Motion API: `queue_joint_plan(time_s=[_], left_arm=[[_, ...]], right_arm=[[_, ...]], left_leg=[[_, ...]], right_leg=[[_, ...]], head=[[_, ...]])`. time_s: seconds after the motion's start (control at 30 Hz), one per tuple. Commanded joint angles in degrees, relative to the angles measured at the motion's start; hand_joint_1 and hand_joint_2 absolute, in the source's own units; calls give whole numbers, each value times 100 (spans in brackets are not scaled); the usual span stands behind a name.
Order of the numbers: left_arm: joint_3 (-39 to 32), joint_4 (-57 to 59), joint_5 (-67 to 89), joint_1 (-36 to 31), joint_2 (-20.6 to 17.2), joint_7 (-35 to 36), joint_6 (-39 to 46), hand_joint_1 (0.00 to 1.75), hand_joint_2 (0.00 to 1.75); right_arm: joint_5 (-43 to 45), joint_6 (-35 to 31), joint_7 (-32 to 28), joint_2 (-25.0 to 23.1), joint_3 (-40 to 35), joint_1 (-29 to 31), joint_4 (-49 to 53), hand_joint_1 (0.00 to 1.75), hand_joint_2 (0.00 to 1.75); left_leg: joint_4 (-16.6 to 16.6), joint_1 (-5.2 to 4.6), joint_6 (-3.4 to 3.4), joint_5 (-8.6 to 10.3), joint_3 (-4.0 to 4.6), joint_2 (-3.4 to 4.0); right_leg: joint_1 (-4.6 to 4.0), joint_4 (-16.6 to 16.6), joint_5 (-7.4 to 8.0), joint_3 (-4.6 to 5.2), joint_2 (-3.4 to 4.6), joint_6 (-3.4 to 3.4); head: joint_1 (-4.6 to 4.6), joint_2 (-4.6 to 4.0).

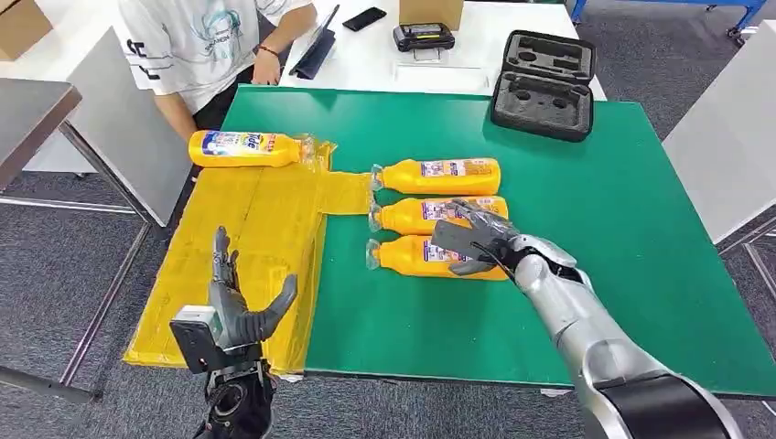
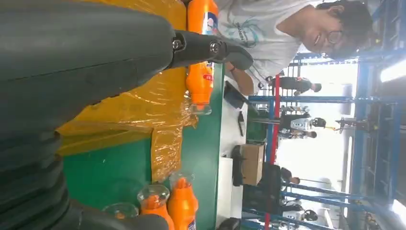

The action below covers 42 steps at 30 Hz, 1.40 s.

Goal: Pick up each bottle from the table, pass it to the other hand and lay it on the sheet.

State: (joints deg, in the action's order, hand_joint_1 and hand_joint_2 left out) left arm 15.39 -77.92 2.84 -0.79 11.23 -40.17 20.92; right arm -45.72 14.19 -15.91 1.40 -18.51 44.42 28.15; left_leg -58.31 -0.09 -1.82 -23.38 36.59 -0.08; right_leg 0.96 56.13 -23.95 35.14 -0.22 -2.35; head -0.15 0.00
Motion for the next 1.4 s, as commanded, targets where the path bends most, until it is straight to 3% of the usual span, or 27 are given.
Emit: queue_joint_plan(time_s=[0.03,0.33,0.67,0.8,0.83,0.93,1.03,1.17,1.4], left_arm=[[34,120,-97,-77,-194,17,-69,0,175],[41,168,-191,-102,-216,17,-113,0,175],[36,212,-226,-104,-188,17,-131,0,175],[36,212,-226,-104,-188,17,-131,0,175],[37,214,-226,-101,-194,17,-127,0,175],[77,240,-244,-96,-249,17,-134,0,175],[116,383,-274,-212,-251,17,-164,0,175],[174,466,-294,-273,-224,17,-153,0,175],[177,455,-299,-263,-231,17,-152,0,175]], right_arm=[[-65,122,-28,210,-493,318,-231,0,175],[67,257,-90,616,-779,118,72,0,175],[240,200,0,728,-937,-224,442,0,175],[240,200,0,728,-937,-224,442,0,175],[243,185,-1,741,-953,-266,452,0,175],[363,156,17,865,-1000,-510,607,0,175],[495,76,70,1059,-996,-803,816,0,175],[522,6,174,1237,-1031,-1182,1108,0,175],[532,-6,164,1277,-1027,-1226,1138,0,175]], left_leg=[[0,6,12,-16,-36,-1],[4,2,5,-4,-17,-7],[8,8,14,-15,-50,-17],[6,2,5,-3,-19,-9],[8,7,14,-19,-58,-7],[6,7,9,-7,-32,-12],[13,13,15,-17,-67,-31],[10,8,6,-2,-31,-32],[5,3,7,-9,-38,-18]], right_leg=[[-6,1,-16,-35,0,13],[-2,-4,-6,-18,-7,6],[-9,-11,-18,-52,-12,15],[-2,-7,-3,-17,-3,5],[-8,-10,-17,-57,-1,15],[-7,-11,-8,-33,-8,9],[-13,-21,-21,-77,-26,16],[-7,-16,-8,-39,-28,6],[-4,-10,-9,-41,-13,9]], head=[[0,0],[0,0],[0,0],[0,0],[2,0],[0,0],[0,0],[2,0],[2,0]])
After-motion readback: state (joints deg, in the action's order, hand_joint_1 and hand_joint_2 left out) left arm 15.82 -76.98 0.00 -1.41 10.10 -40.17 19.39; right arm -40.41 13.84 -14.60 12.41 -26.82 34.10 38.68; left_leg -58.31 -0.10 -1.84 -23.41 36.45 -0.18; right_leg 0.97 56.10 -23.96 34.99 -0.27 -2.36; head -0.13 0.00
